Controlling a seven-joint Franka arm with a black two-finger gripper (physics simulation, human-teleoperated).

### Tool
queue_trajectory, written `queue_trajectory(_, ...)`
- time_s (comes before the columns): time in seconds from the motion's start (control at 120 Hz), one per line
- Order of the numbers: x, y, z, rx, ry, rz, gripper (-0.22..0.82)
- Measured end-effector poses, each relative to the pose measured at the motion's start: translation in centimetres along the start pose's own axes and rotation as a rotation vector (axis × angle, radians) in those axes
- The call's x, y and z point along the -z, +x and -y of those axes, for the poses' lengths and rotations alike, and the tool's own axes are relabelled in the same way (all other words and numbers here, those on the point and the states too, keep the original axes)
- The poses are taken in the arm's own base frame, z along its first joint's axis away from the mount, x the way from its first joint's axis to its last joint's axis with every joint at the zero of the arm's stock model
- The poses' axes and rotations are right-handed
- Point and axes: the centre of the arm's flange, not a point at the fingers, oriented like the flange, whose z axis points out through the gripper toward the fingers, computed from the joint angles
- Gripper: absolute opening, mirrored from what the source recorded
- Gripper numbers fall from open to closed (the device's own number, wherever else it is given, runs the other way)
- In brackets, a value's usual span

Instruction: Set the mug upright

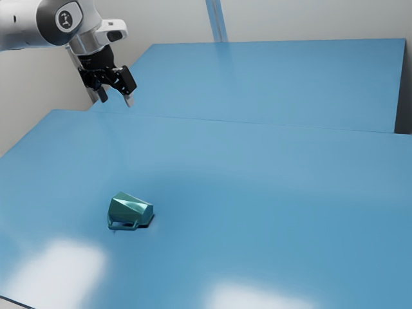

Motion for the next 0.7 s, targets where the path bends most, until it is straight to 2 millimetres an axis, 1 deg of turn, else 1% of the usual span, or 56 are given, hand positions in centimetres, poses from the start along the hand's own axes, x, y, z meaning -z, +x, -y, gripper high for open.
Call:
queue_trajectory(0.267, 0.3, 0.0, -0.6, -0.022, 0.000, -0.006, 0.60)
queue_trajectory(0.333, 0.1, -0.1, -0.8, -0.027, -0.002, 0.000, 0.60)
queue_trajectory(0.433, 0.0, -1.0, -1.1, -0.036, -0.011, 0.015, 0.60)
queue_trajectory(0.517, 0.1, -2.5, -1.3, -0.033, -0.045, 0.036, 0.60)
queue_trajectory(0.558, -0.1, -3.3, -0.4, -0.013, -0.075, 0.043, 0.60)
queue_trajectory(0.65, -0.1, -4.8, 3.4, 0.061, -0.133, 0.045, 0.60)
queue_trajectory(0.7, -0.6, -5.5, 5.0, 0.088, -0.164, 0.050, 0.60)
